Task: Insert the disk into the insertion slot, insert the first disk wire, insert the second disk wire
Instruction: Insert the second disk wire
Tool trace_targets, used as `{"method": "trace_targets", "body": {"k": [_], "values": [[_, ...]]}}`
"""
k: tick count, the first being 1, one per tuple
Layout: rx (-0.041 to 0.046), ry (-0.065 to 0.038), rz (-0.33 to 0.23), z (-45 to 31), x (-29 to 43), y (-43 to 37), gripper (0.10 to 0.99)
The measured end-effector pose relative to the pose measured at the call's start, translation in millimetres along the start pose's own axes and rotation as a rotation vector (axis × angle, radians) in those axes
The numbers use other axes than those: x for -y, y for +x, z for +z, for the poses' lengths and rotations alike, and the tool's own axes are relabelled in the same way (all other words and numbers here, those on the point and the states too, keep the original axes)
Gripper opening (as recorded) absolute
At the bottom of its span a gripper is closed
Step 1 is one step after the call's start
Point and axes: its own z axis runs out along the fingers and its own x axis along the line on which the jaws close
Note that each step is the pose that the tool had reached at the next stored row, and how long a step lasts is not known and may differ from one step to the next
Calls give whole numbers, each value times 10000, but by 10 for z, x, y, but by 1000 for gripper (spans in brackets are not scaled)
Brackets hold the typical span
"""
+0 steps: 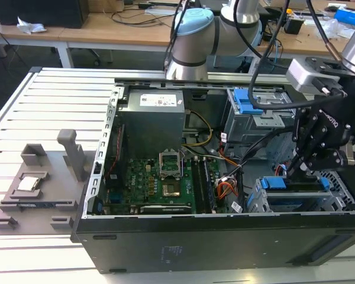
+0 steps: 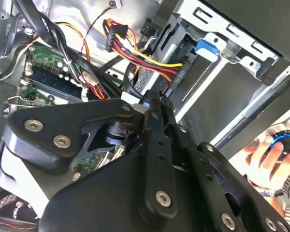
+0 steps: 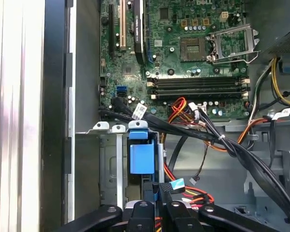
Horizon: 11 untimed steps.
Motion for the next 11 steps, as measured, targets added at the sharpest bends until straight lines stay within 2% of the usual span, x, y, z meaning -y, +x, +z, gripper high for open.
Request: {"method": "trace_targets", "body": {"k": [2,3,4,6,11], "values": [[130,-10,-15,1,17,28,165],[234,-17,-27,2,25,33,165],[280,-22,-32,1,32,35,165],[298,-40,-34,-2,72,42,165],[298,-69,-37,8,116,70,165]]}}
